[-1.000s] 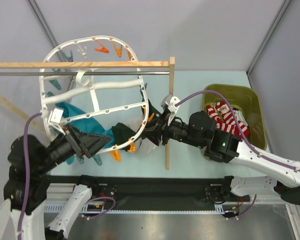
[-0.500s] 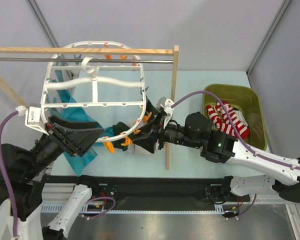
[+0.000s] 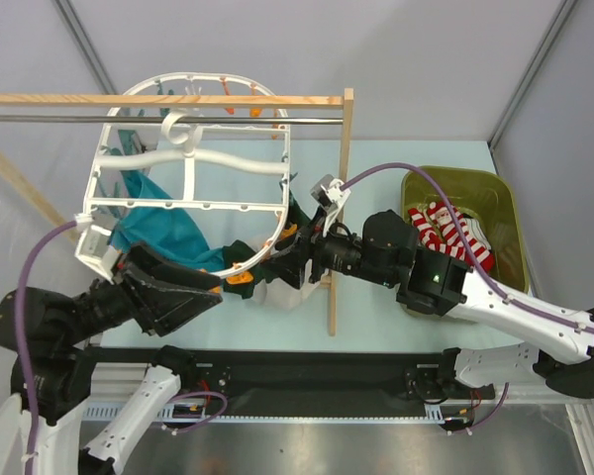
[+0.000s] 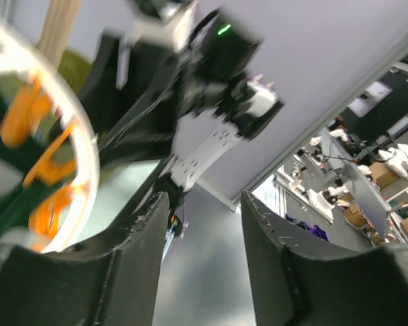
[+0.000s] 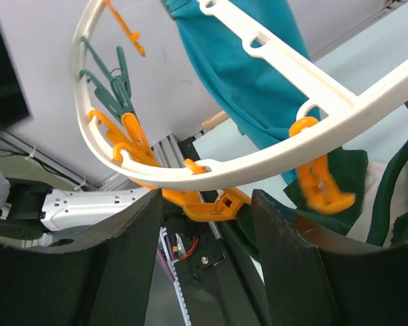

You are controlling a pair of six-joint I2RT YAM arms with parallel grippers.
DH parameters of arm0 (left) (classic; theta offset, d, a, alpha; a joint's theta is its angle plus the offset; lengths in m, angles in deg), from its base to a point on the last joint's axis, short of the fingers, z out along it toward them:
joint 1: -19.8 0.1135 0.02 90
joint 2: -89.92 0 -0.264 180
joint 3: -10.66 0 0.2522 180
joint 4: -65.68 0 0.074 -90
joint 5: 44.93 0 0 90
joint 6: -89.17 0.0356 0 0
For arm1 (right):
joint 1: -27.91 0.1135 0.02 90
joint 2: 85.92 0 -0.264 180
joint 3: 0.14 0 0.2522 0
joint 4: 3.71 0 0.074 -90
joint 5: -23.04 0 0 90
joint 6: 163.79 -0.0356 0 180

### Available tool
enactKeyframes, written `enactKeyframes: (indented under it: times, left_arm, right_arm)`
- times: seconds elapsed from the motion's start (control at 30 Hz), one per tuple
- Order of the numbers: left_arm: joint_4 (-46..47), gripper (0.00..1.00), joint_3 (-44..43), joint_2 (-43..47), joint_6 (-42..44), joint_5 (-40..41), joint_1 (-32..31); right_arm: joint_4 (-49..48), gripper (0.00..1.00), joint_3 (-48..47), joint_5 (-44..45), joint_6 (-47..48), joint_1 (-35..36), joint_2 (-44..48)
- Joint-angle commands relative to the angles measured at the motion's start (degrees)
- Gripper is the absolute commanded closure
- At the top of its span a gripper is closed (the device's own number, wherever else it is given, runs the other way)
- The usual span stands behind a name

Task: Clip the socks to the hanger
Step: Open the clamp at the hanger.

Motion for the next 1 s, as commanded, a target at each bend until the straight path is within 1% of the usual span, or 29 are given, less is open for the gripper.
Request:
enactKeyframes:
  times: [0.0, 0.1, 0.17, 0.23, 0.27, 0.3, 0.4, 0.43, 0.47, 0.53, 0.57, 0.6, 0.63, 0.67, 0.7, 0.77, 0.8, 0.87, 0.9, 0.93, 0.97]
  left_arm:
    - [-8.1, 0.49, 4.1, 2.2, 4.4, 1.9, -0.7]
    - [-10.8, 0.5, 6.1, 4.2, 5.7, 3.1, -0.7]
    - [-12.0, 0.5, 6.1, 4.7, 7.3, 4.3, -0.7]
    - [-15.6, 0.5, 5.0, 4.8, 10.4, 6.4, -0.7]
    - [-17.0, 0.5, 4.9, 4.7, 10.9, 8.4, -0.8]
    - [-17.9, 0.51, 5.3, 4.9, 11.1, 8.9, -0.7]
    - [-17.1, 0.5, 6.6, 5.3, 10.9, 10.1, -0.7]
    - [-17.4, 0.49, 6.6, 5.3, 11.3, 10.6, -0.7]
    - [-17.4, 0.48, 6.5, 5.3, 11.5, 10.9, -0.7]
    - [-16.9, 0.46, 6.4, 5.3, 11.4, 11.6, -0.7]
    - [-16.3, 0.46, 7.0, 5.5, 10.7, 11.4, -0.7]
    - [-14.8, 0.46, 7.3, 5.6, 10.2, 11.4, -0.7]
    - [-14.5, 0.45, 7.6, 5.7, 9.9, 11.2, -0.7]
    - [-13.5, 0.45, 8.2, 5.8, 9.2, 11.1, -0.7]
    - [-13.1, 0.44, 8.3, 5.8, 9.1, 11.0, -0.7]
    - [-12.8, 0.44, 8.3, 6.0, 8.7, 10.7, -0.7]
    - [-12.7, 0.43, 8.3, 6.1, 8.6, 10.8, -0.7]
    - [-11.8, 0.43, 8.4, 6.3, 8.0, 10.8, -0.7]
    - [-11.3, 0.42, 8.6, 6.5, 7.5, 10.7, -0.7]
    - [-10.9, 0.42, 8.8, 6.5, 6.7, 10.6, -0.7]
    - [-10.3, 0.42, 9.1, 6.7, 6.5, 10.5, -0.7]
  right_arm:
    - [1.2, 0.4, -3.5, 2.9, -2.4, -0.3, -0.1]
    - [2.8, 0.42, -4.9, 3.1, -3.0, -0.3, -0.5]
    - [4.1, 0.42, -5.3, 3.1, -3.5, -0.3, -0.6]
    - [5.9, 0.4, -6.4, 3.0, -3.5, -0.2, -0.6]
    - [6.9, 0.38, -6.9, 3.3, -3.2, -0.1, -0.5]
    - [7.9, 0.31, -7.4, 3.7, -3.0, 0.1, -0.3]
    - [13.4, 0.18, -9.2, 5.0, -2.2, 0.2, 0.5]
    - [17.0, 0.16, -10.3, 5.3, -1.6, 0.3, 0.7]
    - [18.6, 0.13, -10.6, 5.3, -0.9, 0.5, 0.9]
    - [22.8, 0.12, -11.1, 5.2, 1.1, 1.7, 1.1]
    - [23.4, 0.13, -11.5, 3.7, 2.1, 2.3, 1.6]
    - [23.8, 0.14, -11.6, 3.0, 4.6, 3.3, 1.6]
    - [24.7, 0.17, -12.1, 2.6, 5.6, 5.7, 1.6]
    - [24.8, 0.22, -12.9, 1.9, 6.9, 6.9, 1.1]
    - [24.7, 0.25, -13.0, -0.6, 7.9, 8.2, 0.9]
    - [22.5, 0.28, -11.7, -3.6, 10.8, 10.9, -0.2]
    - [19.1, 0.28, -10.6, -4.0, 11.6, 11.3, -0.4]
    - [14.8, 0.28, -8.3, -0.2, 12.9, 11.8, -0.3]
    - [10.1, 0.28, -5.3, 1.3, 13.4, 11.8, -0.2]
    - [8.0, 0.27, -4.2, 4.6, 14.0, 11.9, -0.2]
    - [5.8, 0.21, -2.9, 5.7, 15.7, 12.1, -0.3]
